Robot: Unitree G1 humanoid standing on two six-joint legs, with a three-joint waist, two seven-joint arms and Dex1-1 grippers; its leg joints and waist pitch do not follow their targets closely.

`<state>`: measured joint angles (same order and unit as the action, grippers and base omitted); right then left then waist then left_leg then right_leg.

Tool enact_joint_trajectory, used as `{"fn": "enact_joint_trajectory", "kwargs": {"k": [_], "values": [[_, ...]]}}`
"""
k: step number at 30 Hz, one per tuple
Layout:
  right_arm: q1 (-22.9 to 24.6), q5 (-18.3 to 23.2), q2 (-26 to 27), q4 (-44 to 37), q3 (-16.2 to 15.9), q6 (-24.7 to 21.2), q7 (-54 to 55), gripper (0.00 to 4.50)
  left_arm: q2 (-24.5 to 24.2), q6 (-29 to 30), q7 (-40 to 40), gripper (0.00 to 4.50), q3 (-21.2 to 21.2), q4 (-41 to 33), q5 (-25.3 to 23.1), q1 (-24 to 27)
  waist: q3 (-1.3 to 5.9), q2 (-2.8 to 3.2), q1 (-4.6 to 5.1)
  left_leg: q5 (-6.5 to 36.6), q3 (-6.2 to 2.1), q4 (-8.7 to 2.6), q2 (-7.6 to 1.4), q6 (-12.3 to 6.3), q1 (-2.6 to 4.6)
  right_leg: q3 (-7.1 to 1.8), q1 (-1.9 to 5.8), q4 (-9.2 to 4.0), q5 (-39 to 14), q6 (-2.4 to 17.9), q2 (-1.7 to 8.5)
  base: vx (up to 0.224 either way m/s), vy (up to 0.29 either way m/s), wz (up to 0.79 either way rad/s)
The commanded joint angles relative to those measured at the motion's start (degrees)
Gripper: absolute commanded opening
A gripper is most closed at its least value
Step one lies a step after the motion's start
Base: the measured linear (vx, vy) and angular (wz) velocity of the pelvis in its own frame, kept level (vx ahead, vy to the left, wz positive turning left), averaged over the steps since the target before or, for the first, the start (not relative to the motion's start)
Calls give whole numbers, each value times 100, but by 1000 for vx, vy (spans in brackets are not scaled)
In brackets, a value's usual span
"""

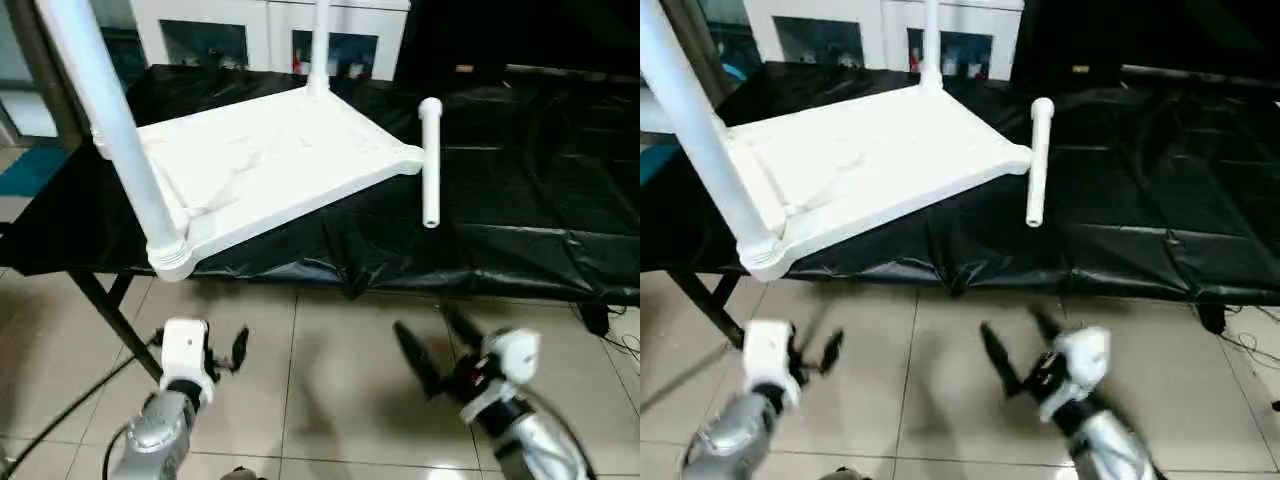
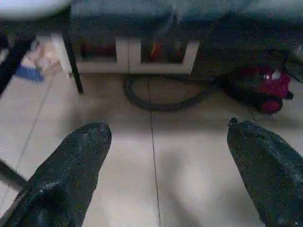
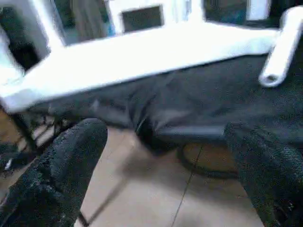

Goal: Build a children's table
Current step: Insert table leg to table base

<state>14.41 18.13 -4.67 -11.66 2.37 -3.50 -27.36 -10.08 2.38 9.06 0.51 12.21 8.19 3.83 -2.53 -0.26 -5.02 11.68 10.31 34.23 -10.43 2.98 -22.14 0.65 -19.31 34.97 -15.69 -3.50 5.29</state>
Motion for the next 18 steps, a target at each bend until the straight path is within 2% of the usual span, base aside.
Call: {"fn": "enact_joint_trajectory", "kwargs": {"k": [1, 2, 4, 5, 6, 7, 8, 9, 10, 11, 12, 13, 14, 15, 16, 17, 18], "values": [[-192, 77, -2, -394, 123, -365, 310, 450, -290, 269, 195, 447, 287, -2267, 379, 15, 213, 68, -9, 1379, -193, -591, -283, 60, 125, -110, -2, -388, 425, 719, 206, 0, 0, 0], [-412, -76, 23, -422, 193, -489, 547, 450, -273, 375, 79, 447, 377, -2305, 432, -141, 213, 81, -4, 1351, -200, -591, -291, 129, 136, -101, -11, -376, 471, 710, 188, 0, 0, 0], [-618, -217, 15, -444, 244, -618, 782, 450, -258, 480, -13, 447, 436, -2366, 445, -287, 224, 102, 4, 1310, -230, -593, -303, 429, 187, -64, -30, -344, 663, 715, 96, 0, 0, 0], [-801, -327, -8, -398, 277, -656, 921, 450, -259, 532, -54, 447, 419, -2415, 377, -404, 241, 156, 30, 1364, -293, -612, -352, 652, 219, 10, -22, -292, 875, 807, -9, 0, 0, 0], [-877, -353, -31, -368, 288, -683, 976, 450, -260, 554, -71, 447, 385, -2438, 315, -448, 250, 195, 83, 1337, -409, -683, -489, 709, 267, 115, -27, -196, 1019, 1044, -120, 0, 0, 0], [-975, -379, -54, -280, 306, -673, 1018, 450, -238, 556, -127, 447, 346, -2448, 222, -504, 272, 338, 124, 1079, -599, -782, -744, 463, 329, 211, -81, -28, 1009, 1351, -140, -3, -65, 2], [-1025, -382, -66, -226, 317, -672, 1037, 450, -220, 560, -164, 447, 327, -2443, 174, -534, 289, 360, 161, 844, -655, -787, -842, 217, 380, 247, -133, 30, 984, 1493, -136, 0, 0, 0], [-1063, -396, -93, -210, 311, -705, 1063, 450, -201, 571, -200, 447, 317, -2438, 154, -557, 309, 363, 214, 362, -705, -752, -955, -399, 394, 313, -183, 122, 950, 1802, -73, -3, -99, 2], [-1120, -446, -144, -175, 289, -712, 1060, 450, -174, 599, -232, 447, 298, -2438, 140, -582, 290, 346, 203, 212, -639, -734, -953, -1021, 325, 352, -213, 124, 979, 2217, -16, -9, -149, 4], [-1231, -470, -184, -114, 297, -758, 1090, 450, -140, 604, -270, 447, 266, -2426, 96, -624, 290, 346, 203, 212, -639, -734, -953, -1021, 325, 352, -213, 124, 979, 2217, -16, -30, -237, 4], [-1372, -449, -208, -70, 325, -867, 1152, 450, -102, 625, -324, 447, 235, -2404, 50, -687, 291, 239, 291, 599, -378, -564, -569, -1577, 106, 381, -65, -74, 1241, 3132, 41, -28, -184, 4], [-1435, -409, -205, -52, 351, -914, 1175, 450, -82, 627, -351, 447, 226, -2382, 31, -719, 301, 23, 260, 981, -7, 151, 194, -1437, -60, 300, 99, -542, 1324, 3746, 35, -44, -164, 10], [-1540, -366, -204, -28, 393, -1018, 1236, 450, -43, 636, -406, 447, 221, -2332, 21, -791, 318, -69, 183, 1155, 33, 612, 318, -1358, -184, 130, 239, -690, 1135, 3876, 243, -38, -152, 12], [-1605, -341, -203, -13, 419, -1084, 1273, 450, -19, 647, -442, 447, 221, -2297, 21, -841, 220, 27, 146, 841, -61, 862, 183, -1050, -321, 138, 253, -773, 541, 3690, 439, -38, -152, 12], [-1664, -358, -196, 25, 425, -1143, 1316, 450, 52, 622, -489, 447, 258, -2224, 83, -912, 239, 26, 170, 788, -141, 763, 157, -952, -380, 204, 292, -733, 328, 3177, 361, -25, -144, 5], [-1692, -383, -192, 49, 420, -1175, 1343, 450, 99, 605, -516, 447, 286, -2181, 131, -953, 269, 134, 175, 675, -211, 544, 83, -973, -343, 265, 319, -683, 320, 2760, 321, -10, -68, 4], [-1718, -406, -168, 92, 405, -1209, 1404, 450, 149, 561, -552, 447, 302, -2071, 128, -1034, 389, 416, 224, -307, -530, 50, -488, -1238, -2, 649, 204, -480, 641, 1460, -16, -21, -136, 13]]}}
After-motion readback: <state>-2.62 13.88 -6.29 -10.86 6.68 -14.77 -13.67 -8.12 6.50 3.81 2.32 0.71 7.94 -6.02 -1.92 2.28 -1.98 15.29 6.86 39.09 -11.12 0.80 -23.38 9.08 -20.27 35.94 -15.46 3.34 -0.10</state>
